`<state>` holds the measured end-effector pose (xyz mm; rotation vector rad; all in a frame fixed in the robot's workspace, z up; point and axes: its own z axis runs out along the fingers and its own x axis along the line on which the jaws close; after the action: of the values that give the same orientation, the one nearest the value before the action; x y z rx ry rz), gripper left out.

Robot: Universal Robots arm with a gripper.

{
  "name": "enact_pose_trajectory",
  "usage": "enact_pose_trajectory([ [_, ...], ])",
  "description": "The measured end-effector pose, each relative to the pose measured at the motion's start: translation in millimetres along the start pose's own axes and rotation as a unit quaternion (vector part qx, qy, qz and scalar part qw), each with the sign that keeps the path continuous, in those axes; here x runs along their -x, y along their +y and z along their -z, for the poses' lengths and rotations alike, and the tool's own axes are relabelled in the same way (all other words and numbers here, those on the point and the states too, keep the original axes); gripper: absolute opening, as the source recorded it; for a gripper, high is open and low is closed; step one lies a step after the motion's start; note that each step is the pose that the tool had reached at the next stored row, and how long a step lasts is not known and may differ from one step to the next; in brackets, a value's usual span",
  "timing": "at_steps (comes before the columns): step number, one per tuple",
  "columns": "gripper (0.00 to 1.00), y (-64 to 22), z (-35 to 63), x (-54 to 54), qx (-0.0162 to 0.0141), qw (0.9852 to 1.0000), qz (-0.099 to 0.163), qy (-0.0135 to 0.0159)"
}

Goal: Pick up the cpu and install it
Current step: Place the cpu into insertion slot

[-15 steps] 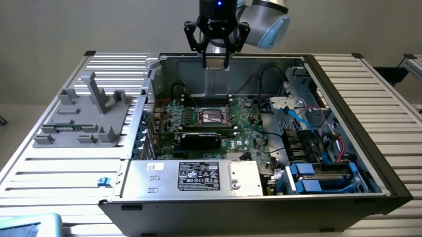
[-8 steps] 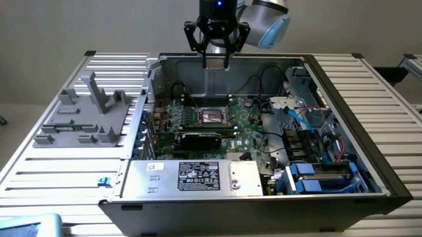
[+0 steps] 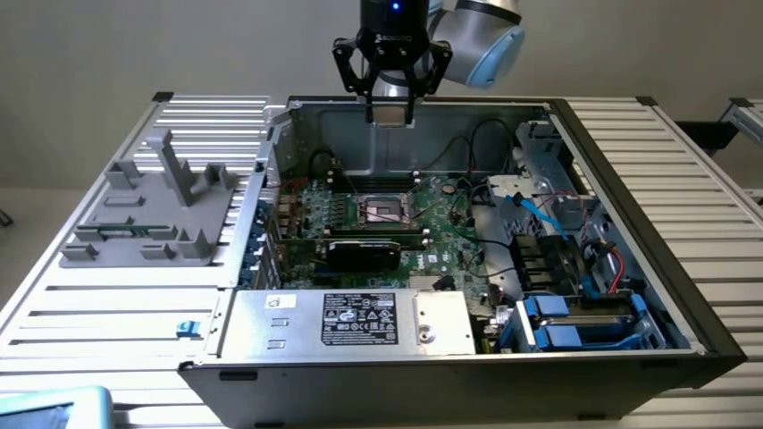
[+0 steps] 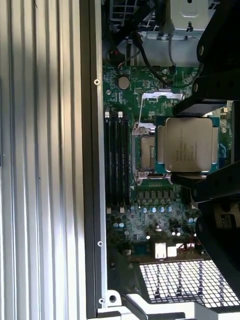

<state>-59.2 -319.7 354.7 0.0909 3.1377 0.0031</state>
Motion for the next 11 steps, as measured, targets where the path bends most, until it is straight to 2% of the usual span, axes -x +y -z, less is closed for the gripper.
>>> enact_pose_trajectory([
  [6, 0.56, 0.0, -0.4, 0.0, -0.0008, 0.9992, -0.040, -0.0001],
  [11, 0.56, 0.0, -0.6, 0.0, -0.0010, 0.9971, -0.076, -0.0001],
])
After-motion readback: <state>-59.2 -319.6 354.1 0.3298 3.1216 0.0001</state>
